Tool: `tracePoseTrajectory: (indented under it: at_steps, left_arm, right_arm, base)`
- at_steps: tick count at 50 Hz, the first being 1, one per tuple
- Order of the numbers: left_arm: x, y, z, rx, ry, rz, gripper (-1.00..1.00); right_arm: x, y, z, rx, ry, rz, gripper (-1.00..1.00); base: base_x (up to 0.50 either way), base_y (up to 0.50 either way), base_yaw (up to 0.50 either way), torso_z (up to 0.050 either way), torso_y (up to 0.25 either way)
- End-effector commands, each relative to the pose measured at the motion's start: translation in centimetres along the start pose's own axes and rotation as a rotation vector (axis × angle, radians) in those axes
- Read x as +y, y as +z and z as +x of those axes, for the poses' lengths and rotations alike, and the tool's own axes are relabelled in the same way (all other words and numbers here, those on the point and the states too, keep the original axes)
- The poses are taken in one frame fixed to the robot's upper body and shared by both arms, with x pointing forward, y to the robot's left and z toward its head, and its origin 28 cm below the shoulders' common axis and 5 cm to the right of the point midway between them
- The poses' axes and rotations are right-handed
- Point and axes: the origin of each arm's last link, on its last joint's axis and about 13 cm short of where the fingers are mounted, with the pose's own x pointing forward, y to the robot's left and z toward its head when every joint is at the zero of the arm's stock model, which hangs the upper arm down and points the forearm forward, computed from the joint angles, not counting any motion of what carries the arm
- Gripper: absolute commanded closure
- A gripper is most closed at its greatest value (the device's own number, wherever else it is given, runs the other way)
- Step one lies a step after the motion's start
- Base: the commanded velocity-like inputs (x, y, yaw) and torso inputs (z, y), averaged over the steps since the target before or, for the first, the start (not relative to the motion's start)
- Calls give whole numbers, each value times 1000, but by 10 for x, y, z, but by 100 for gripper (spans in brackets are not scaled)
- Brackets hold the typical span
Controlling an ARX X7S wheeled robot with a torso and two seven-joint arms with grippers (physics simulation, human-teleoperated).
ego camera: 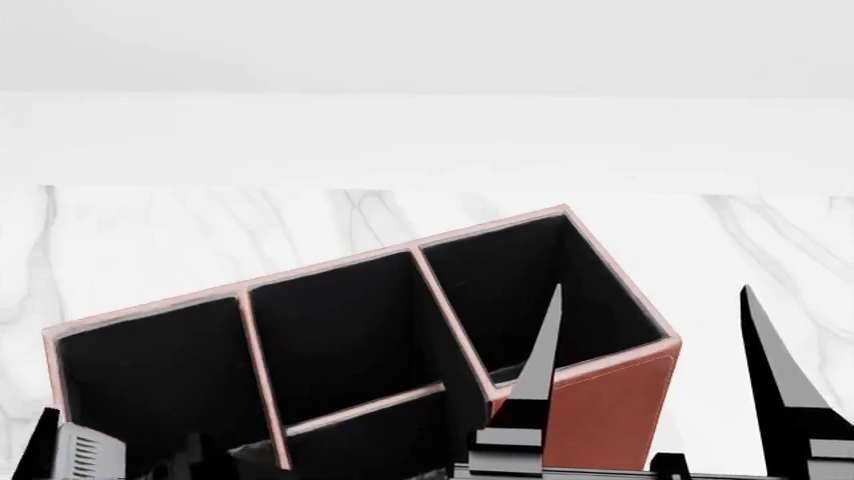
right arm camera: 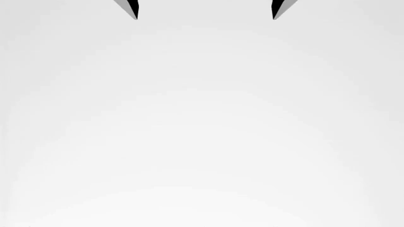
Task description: Pick up the book and place it in the front compartment of the caddy.
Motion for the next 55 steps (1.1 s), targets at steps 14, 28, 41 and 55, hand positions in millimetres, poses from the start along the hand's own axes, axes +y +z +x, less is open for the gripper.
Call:
tracePoseTrajectory:
  at_steps: [14,28,41,55]
  left_arm:
    - [16,-17,23,301,31,42,-100]
    - [17,-30,27,414,31,63,-100]
    - [21,-42,33,512,28,99,-100]
    - [23,-49,38,591,38,138,-100]
  right_arm:
    - [-2,6,-1,-17,-1,1,-100]
    - [-3,7,-1,-19,-1,2,-100]
    - [-3,8,-1,-21,-1,5,-100]
    - [-2,9,-1,-23,3,5,-100]
  base:
    - [0,0,0,0,0]
    - [0,0,0,0,0]
    - [0,0,0,0,0]
    - [0,0,0,0,0]
